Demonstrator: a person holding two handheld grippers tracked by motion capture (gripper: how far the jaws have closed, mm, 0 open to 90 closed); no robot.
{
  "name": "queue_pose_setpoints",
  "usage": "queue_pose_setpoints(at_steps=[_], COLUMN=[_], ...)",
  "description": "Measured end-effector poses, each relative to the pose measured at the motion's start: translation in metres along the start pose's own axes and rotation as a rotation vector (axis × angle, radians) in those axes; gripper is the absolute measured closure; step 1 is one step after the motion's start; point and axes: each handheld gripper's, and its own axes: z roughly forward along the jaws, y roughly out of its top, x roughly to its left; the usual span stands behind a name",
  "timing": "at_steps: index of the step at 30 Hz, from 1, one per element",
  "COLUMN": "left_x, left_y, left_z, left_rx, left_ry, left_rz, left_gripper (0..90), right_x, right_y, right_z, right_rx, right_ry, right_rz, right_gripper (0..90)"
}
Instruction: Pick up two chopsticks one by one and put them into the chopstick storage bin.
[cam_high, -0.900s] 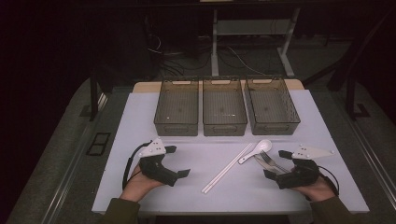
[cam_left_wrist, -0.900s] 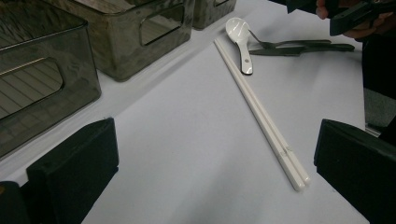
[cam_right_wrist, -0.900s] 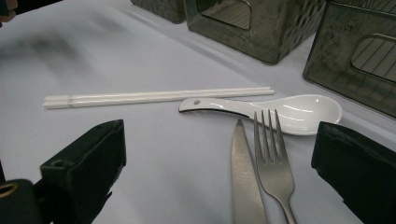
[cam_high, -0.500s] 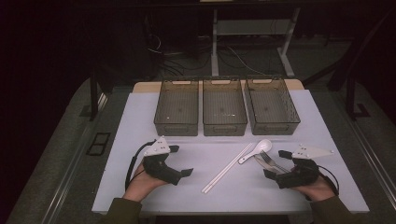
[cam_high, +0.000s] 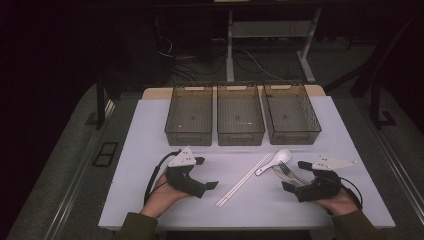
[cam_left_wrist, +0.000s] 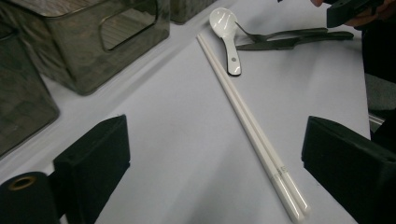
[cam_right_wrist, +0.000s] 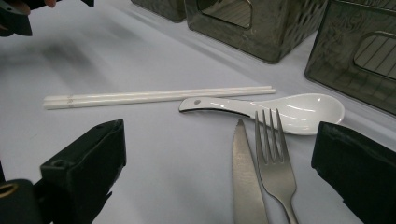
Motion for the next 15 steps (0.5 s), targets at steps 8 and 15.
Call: queue_pose_setpoints(at_steps=[8, 15], left_x=[-0.007, -0.013], left_y=[-0.001, -0.002], left_z=[0.011, 0.016], left_rx=[0.029, 0.046], left_ry=[-0.034, -0.078], left_rz=[0.014, 0.023], left_gripper=[22.6, 39.5], right_x=[0.0, 0.0], right_y=[0.0, 0.0], right_z=[0.001, 0.001], right_rx=[0.002, 0.002], right_ry=[0.0, -0.001], right_rz=[0.001, 0.002], right_gripper=[3.1, 3.1])
